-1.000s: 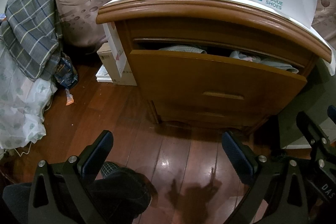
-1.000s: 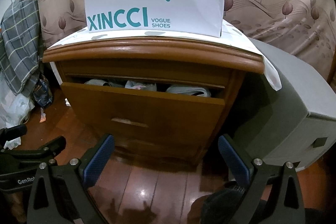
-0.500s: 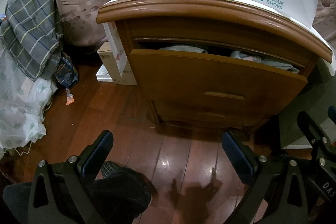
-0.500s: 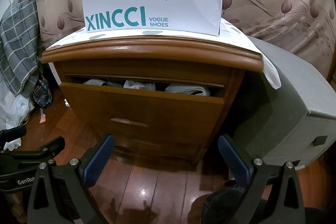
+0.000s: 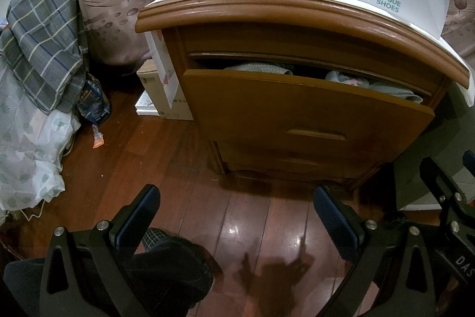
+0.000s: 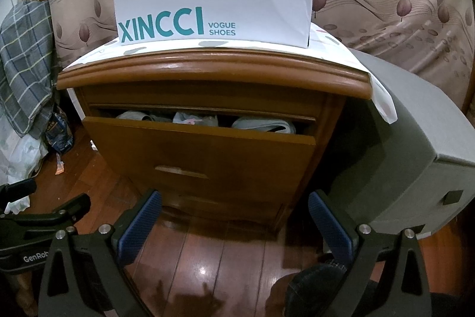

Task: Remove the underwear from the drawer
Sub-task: 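Hook the left tool on the drawer front and pull it open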

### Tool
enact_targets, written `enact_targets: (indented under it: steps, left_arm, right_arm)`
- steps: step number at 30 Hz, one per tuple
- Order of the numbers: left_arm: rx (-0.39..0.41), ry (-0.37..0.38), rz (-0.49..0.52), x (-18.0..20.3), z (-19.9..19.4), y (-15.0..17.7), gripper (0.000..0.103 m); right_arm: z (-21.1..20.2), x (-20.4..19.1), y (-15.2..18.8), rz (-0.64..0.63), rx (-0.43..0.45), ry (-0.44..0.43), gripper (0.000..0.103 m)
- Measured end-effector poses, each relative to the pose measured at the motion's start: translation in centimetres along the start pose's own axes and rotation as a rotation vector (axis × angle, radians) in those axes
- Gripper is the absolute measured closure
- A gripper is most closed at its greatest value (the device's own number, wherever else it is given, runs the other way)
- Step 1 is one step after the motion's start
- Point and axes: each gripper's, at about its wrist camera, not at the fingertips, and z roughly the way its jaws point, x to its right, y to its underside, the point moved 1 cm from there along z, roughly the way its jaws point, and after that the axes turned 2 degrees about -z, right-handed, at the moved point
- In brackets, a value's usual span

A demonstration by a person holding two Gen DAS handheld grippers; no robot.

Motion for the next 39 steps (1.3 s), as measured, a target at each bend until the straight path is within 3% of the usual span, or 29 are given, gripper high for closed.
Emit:
enact_targets:
  steps: [11,21,29,34,39]
  left_arm:
    - [-0.003,0.006,-0.007,-0.3,0.0,0.2,0.0]
    - [-0.048,0.061,-0.054,-0.5,0.7,-0.2,0.0]
    - [-0.033,0.211,-0.233,-1.9,0.5,-1.9,0.0]
    - [-0.052,0.298,-0.345,-1.6,2.6,-3.6,0.0]
    - [-0.092,0.396,-0.535,-2.1,5.7,-4.8,0.0]
  right_arm:
    - [0.1,0.5,-0.1,0.02,-0.006,0.004,0.002]
    - [0.2,2.0,-0.1,0.085,-0.022,0.004,0.002]
    - [0.4,4.2,0.0,0.178,-0.048,0.009,0.002]
    - [0.5,5.5,0.0,0.233,-0.061,0.008,0.002]
    - [0.6,5.8,0.1,0.253,-0.081,-0.007,0.002]
